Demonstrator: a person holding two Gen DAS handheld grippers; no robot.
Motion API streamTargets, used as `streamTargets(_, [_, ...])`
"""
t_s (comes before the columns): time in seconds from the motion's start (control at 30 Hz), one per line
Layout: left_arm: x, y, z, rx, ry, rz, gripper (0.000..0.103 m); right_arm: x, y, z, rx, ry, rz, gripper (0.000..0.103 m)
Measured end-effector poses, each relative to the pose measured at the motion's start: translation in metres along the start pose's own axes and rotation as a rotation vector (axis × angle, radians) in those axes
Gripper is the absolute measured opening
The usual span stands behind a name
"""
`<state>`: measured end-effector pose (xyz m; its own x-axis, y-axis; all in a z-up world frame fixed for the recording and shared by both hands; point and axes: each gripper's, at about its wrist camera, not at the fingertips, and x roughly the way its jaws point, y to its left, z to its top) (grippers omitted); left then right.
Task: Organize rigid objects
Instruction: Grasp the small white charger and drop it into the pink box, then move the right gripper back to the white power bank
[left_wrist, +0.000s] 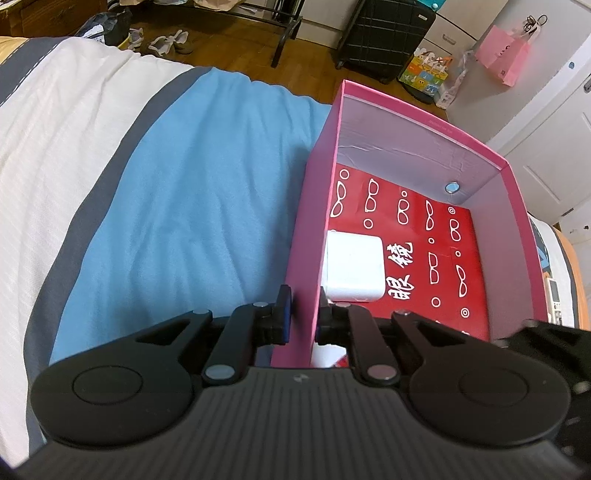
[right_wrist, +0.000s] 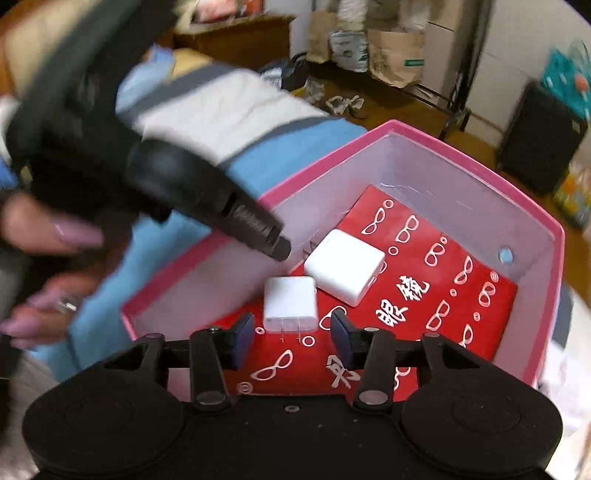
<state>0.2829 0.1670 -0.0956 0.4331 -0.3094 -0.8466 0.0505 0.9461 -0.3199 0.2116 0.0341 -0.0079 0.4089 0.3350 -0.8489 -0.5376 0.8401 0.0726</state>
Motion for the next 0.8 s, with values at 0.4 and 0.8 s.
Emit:
streamTargets(0.4, [-0.001, -0.013, -0.001, 0.055, -0.009, 0.076, 0.01, -0.114, -0.074, -0.032, 0.068, -0.211, -0.12, 0.079])
streamTargets(0.8, [-0.002, -0.018, -0.001, 0.071, -0.007, 0.131, 0.009, -0.126, -0.194, -0.101, 0.346, -0.181, -0.211, 0.08])
